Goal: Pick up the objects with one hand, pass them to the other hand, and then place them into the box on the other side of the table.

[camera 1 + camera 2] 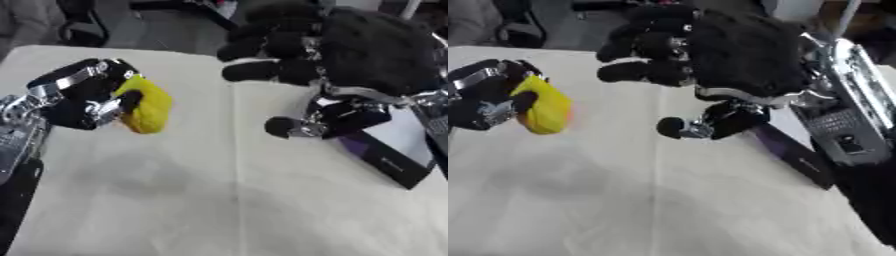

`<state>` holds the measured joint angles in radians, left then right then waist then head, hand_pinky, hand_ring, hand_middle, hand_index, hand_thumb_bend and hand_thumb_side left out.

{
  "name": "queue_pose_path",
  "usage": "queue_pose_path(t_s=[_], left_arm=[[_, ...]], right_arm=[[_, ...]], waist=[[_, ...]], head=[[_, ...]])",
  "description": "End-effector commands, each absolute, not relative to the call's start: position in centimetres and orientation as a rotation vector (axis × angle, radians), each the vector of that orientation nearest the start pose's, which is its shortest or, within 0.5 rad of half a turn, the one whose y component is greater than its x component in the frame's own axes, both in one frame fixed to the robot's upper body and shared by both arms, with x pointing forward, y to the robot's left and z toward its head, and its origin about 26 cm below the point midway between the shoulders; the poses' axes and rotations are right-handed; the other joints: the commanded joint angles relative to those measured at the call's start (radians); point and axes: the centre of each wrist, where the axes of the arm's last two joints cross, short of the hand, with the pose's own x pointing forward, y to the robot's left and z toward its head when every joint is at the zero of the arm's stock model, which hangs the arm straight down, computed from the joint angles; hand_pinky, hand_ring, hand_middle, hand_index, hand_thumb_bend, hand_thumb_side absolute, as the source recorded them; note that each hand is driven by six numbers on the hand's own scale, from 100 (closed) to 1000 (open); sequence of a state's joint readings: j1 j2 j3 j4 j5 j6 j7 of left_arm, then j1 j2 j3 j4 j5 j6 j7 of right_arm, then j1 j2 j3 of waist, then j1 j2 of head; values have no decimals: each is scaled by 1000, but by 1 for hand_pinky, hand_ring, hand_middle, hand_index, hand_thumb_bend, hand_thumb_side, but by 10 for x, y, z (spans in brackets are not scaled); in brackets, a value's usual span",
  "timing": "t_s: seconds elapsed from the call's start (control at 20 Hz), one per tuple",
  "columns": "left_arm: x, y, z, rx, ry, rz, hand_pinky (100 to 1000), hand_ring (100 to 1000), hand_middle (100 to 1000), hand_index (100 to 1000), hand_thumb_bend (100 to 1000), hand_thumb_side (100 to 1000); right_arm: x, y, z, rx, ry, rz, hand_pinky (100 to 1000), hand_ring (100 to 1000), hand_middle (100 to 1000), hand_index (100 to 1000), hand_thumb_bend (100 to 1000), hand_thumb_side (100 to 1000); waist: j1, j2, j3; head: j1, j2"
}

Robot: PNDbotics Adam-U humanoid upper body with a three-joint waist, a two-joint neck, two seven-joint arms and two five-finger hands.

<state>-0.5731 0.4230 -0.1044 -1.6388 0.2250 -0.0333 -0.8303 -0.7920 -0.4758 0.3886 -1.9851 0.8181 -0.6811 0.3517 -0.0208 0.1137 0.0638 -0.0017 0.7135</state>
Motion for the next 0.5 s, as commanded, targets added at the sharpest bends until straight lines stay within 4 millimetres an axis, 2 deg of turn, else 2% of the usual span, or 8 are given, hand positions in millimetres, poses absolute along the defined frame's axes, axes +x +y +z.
queue_pose_path(t_s=[0.05,0.5], left_arm=[[377,250,223,-522,-1861,-1282,571,426,352,489,100,454],[383,224,232,-617,-1862,-1181,573,429,353,489,100,460]], right_arm=[[294,-142,309,681,1936,-1680,976,939,913,957,380,183],[292,-133,309,746,1957,-1584,970,932,908,953,398,161]], waist=[[3,-9,2],[1,-7,10]], head=[[-7,-18],[-18,-37]])
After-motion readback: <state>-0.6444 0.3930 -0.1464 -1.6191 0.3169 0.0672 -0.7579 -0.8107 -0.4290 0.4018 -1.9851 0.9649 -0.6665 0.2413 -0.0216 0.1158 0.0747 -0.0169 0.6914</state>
